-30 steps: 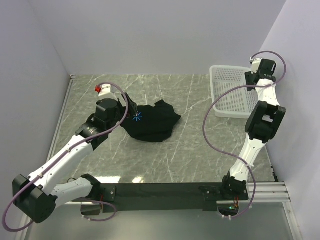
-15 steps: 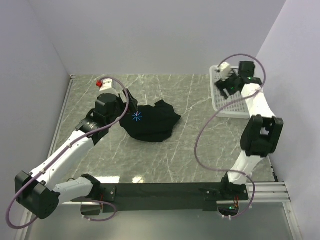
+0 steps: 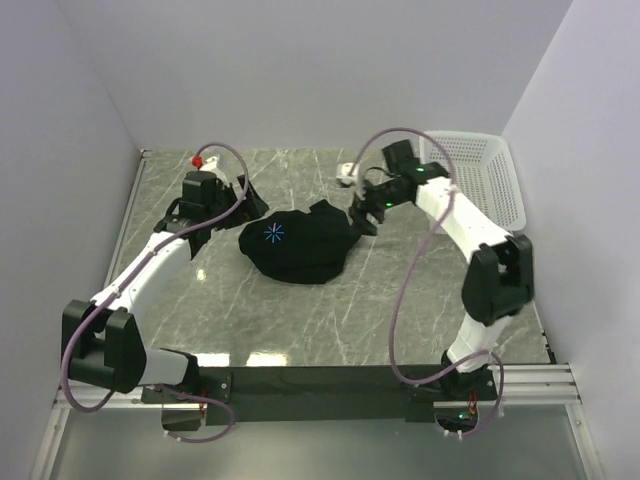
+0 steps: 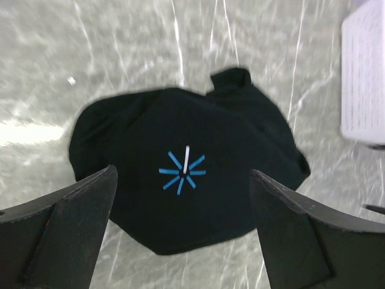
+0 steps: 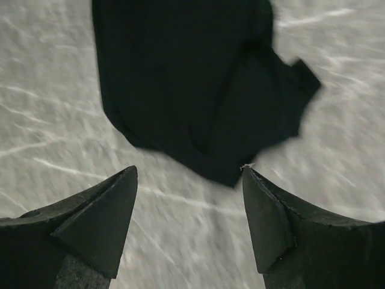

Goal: Fold and stack the t-shirts
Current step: Move the tshirt to the center of the board

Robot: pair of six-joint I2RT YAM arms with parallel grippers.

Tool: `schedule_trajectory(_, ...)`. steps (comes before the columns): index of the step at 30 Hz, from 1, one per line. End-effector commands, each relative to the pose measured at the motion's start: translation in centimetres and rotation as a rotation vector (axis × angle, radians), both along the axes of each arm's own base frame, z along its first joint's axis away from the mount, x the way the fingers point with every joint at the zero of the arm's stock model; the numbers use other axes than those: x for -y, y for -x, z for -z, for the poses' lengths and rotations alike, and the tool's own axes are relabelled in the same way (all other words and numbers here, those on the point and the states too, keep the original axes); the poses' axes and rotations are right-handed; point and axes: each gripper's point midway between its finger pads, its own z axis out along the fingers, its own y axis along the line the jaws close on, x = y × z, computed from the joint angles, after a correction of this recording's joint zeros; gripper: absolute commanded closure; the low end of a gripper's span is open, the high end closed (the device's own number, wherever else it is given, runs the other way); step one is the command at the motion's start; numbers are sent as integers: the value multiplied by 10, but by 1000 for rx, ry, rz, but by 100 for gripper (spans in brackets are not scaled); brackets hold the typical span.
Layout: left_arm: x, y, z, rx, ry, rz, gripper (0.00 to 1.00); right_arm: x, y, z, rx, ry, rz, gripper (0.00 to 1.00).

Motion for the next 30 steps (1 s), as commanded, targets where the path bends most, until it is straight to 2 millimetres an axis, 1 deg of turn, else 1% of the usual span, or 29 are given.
schedule_trajectory(1,13,3,-31,72,25,92,4,-43,-16,-12,4,-38,-4,23)
schedule_trajectory(2,7,6,-37,89,15,64,4,-60,-12,-12,4,-34,-32,24)
schedule_trajectory(3,2,10,-35,82,10,45,3,-67,-18,-1,-13,-12,-23,24)
schedule_trajectory(4,-2,14,-34,82,6,28,3,-75,-23,1,-1,-7,-12,24)
schedule_trajectory(5,-7,20,-26,66,1,8,3,-85,-27,-3,6,-10,-5,24)
schedule_trajectory(6,-12,28,-33,86,9,-20,2,-97,-25,9,-9,9,-22,24)
schedule_trajectory(7,-15,33,-31,84,12,-35,2,-101,-31,14,7,29,1,24)
schedule_trajectory(8,-20,43,-29,88,17,-50,1,-108,-36,20,-9,32,24,24)
schedule_trajectory(9,-24,47,-27,86,26,-78,1,-117,-39,20,5,32,32,25)
schedule_trajectory(10,-27,52,-23,78,29,-94,1,-118,-48,22,19,42,68,25)
schedule_trajectory(11,-31,60,-20,79,35,-107,0,-122,-56,17,16,30,115,25)
schedule_trajectory(12,-33,63,-18,76,48,-127,1,-126,-62,25,7,38,135,25)
schedule_trajectory(13,-34,67,-15,74,53,-136,1,-129,-66,25,0,32,157,25)
schedule_trajectory(14,-36,72,-14,76,68,-148,1,-131,-77,24,20,40,197,25)
schedule_trajectory(15,-37,74,-12,73,71,-155,1,-132,-83,24,25,40,220,26)
schedule_trajectory(16,-39,75,-9,71,70,-165,1,-133,-89,19,39,34,224,26)
schedule_trajectory(17,-40,77,-11,76,73,-169,1,-133,-92,23,39,44,239,26)
schedule_trajectory(18,-40,78,-12,78,77,-174,1,-133,-95,22,45,38,244,26)
schedule_trajectory(20,-42,78,-11,77,75,-178,0,-136,-94,28,30,37,237,26)
schedule_trajectory(22,-41,78,-12,78,74,-177,0,-138,-88,33,-6,44,229,27)
schedule_trajectory(23,-41,77,-12,77,72,-177,1,-143,-81,37,-35,40,205,28)
schedule_trajectory(24,-41,77,-11,74,70,-176,1,-143,-75,40,-59,47,194,29)
schedule_trajectory(25,-41,77,-12,77,70,-176,1,-144,-67,48,-85,56,180,30)
schedule_trajectory(27,-41,77,-12,80,73,-177,1,-150,-52,48,-111,40,138,31)
schedule_trajectory(28,-41,77,-13,83,74,-177,1,-148,-43,58,-136,53,131,31)
schedule_trajectory(30,-41,77,-11,75,72,-172,1,-152,-33,62,-146,58,120,32)
